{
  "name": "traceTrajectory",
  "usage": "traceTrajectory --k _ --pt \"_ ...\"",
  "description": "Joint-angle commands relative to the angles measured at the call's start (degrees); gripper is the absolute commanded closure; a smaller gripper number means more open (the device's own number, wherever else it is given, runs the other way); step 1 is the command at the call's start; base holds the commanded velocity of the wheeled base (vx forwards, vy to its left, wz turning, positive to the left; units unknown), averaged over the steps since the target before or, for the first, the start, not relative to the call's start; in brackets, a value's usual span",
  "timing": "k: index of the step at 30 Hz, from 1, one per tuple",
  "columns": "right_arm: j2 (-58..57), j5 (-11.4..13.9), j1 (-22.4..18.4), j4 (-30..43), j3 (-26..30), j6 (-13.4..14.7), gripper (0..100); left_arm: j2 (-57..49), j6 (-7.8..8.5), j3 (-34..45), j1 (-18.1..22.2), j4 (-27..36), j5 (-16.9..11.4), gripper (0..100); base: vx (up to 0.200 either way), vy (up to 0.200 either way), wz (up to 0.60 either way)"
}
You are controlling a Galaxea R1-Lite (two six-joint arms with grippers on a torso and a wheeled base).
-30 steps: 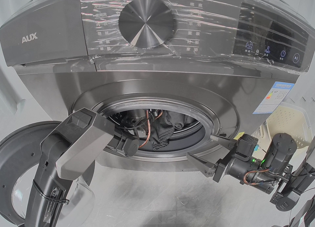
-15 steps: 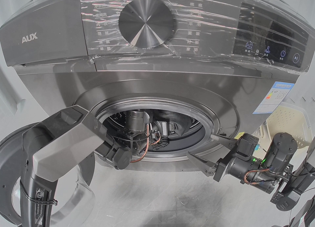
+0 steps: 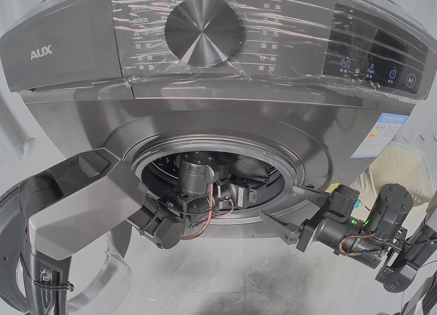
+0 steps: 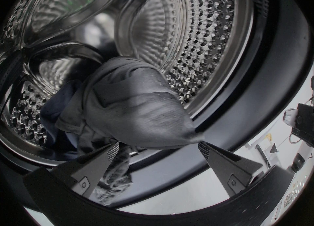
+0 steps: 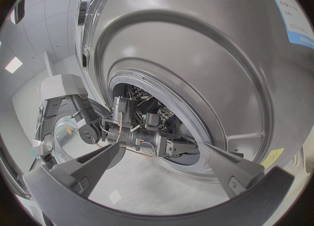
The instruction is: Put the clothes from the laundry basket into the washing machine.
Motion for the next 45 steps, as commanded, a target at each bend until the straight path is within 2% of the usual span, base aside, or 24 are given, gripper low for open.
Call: traceTrajectory --k 1,10,14,15,20,23,24,25,32,36,38,42,45 --pt "-0.1 0.1 -0.2 0.0 0.0 0.0 0 -0.9 0.05 1.4 -0.5 -1.2 -1.9 0 0.000 0.000 0.00" --pt "0.0 0.1 -0.3 0.0 -0.1 0.0 0 -2.9 -0.39 1.3 0.2 -4.0 -4.0 0 0.000 0.000 0.00" --pt "0.2 0.1 -0.1 0.0 -0.1 0.0 0 1.3 -0.30 -3.7 1.2 -4.1 -2.3 0 0.000 0.000 0.00" --pt "0.3 0.0 0.0 0.0 -0.2 0.0 0 3.2 -0.04 -5.4 1.6 -4.0 -0.9 0 0.000 0.000 0.00" --pt "0.4 0.1 -0.2 -0.1 -0.2 0.0 0 7.5 0.05 -9.4 1.9 -3.4 0.2 0 0.000 0.000 0.00" --pt "0.4 0.2 -0.1 0.0 -0.3 0.1 0 10.1 0.31 -13.5 2.1 -2.1 3.5 0 0.000 0.000 0.00" --pt "0.4 0.1 0.0 0.0 -0.3 0.1 0 10.9 0.84 -14.6 2.3 -1.6 4.8 0 0.000 0.000 0.00" --pt "0.4 0.1 0.1 -0.1 -0.3 0.1 0 11.4 1.28 -15.5 2.4 -1.3 5.5 100 0.000 0.000 0.00" --pt "0.9 0.1 0.2 -0.1 -0.5 0.3 0 13.7 1.19 -21.6 3.6 -0.7 6.7 100 0.000 0.000 0.00" --pt "1.4 0.1 0.3 -0.1 -0.5 0.3 0 16.6 1.37 -29.2 5.3 -1.4 12.3 100 0.000 0.000 0.00" --pt "1.4 0.1 0.3 -0.1 -0.6 0.3 0 17.6 1.28 -33.2 6.5 -1.4 13.9 100 0.000 0.000 0.00" --pt "1.4 0.1 0.4 -0.1 -0.6 0.3 0 18.1 1.01 -38.5 7.5 -1.5 15.4 100 0.000 0.000 0.00" --pt "1.4 0.1 0.4 -0.1 -0.6 0.3 0 18.1 0.93 -41.3 8.1 -1.7 15.5 100 0.000 0.000 0.00"
